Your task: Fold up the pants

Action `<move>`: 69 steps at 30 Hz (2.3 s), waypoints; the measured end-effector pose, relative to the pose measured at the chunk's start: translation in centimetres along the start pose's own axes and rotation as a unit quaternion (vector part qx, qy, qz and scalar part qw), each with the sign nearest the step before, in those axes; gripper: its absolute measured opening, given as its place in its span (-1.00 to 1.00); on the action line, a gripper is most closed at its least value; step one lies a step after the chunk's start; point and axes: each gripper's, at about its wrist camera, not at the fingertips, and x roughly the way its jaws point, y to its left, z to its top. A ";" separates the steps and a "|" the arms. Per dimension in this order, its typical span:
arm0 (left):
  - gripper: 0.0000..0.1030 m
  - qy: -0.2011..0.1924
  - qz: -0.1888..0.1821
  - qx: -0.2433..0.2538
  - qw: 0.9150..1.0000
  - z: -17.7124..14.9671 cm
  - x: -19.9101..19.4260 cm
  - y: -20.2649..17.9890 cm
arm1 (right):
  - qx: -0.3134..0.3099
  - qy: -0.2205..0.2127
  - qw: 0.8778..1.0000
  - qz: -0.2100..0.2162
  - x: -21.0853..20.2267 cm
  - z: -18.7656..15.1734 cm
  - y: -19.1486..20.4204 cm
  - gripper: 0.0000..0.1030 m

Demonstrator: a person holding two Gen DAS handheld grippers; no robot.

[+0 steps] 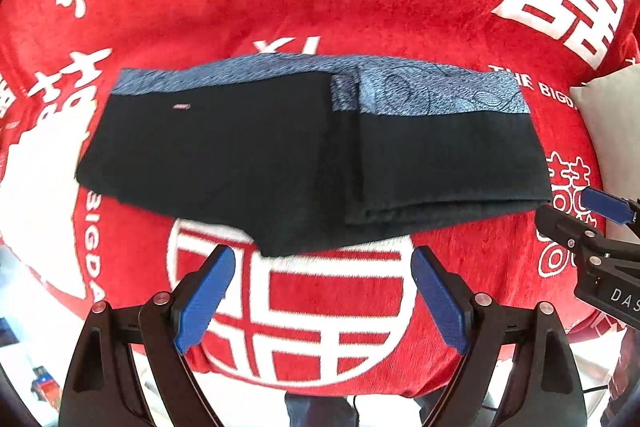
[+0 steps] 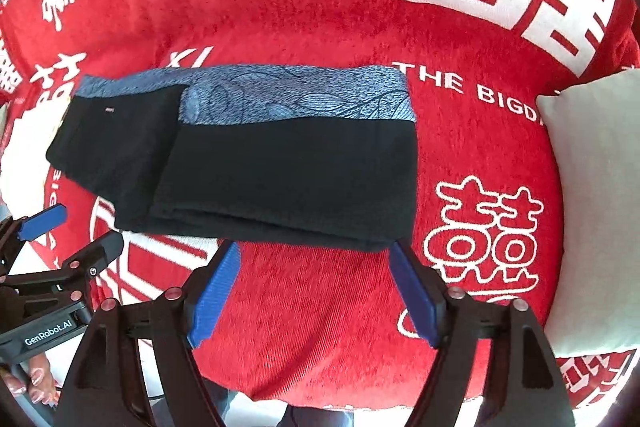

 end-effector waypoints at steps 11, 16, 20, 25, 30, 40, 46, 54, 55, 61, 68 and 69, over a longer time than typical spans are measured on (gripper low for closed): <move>0.75 -0.010 0.015 -0.063 0.998 -2.0 -4.0 1.4 | -0.039 0.007 0.999 0.012 -2.2 -0.9 1.5 0.55; 0.75 -0.018 0.000 -0.089 0.996 -2.5 -4.8 4.0 | -0.055 0.007 0.998 0.003 -2.5 -0.9 3.7 0.56; 0.75 -0.013 -0.007 -0.084 0.996 -2.1 -3.9 7.2 | -0.041 0.006 0.999 -0.002 -2.0 -0.8 6.3 0.56; 0.75 -0.009 -0.012 -0.061 0.998 -1.2 -2.3 12.8 | -0.016 0.009 1.000 -0.006 -0.4 -0.8 11.4 0.56; 0.75 0.002 -0.010 -0.058 0.998 -0.5 -0.5 18.3 | 0.004 0.029 1.000 0.002 1.6 -0.9 16.0 0.56; 0.75 0.011 -0.024 -0.063 0.998 0.2 2.6 23.1 | 0.013 0.061 0.998 -0.017 3.9 -1.4 19.8 0.56; 0.75 0.014 -0.035 -0.075 0.996 0.5 4.0 23.2 | -0.002 0.076 0.996 -0.039 5.7 -1.5 19.4 0.56; 0.75 0.010 -0.113 -0.150 0.982 0.3 6.1 25.7 | -0.001 0.076 0.996 -0.039 7.2 -0.5 18.4 0.56; 0.75 0.010 -0.120 -0.160 0.980 0.2 6.4 26.1 | 0.002 0.072 0.997 -0.037 7.5 -0.2 18.3 0.56; 0.75 0.005 -0.135 -0.200 0.970 0.1 8.0 28.3 | 0.011 0.042 0.998 -0.037 8.3 1.5 18.0 0.56; 0.75 0.014 -0.130 -0.205 0.970 0.6 10.0 28.8 | 0.043 0.025 0.998 -0.030 10.6 2.6 17.2 0.56; 0.75 0.014 -0.128 -0.203 0.971 0.7 10.2 28.7 | 0.041 0.022 0.998 -0.032 10.7 2.7 17.2 0.57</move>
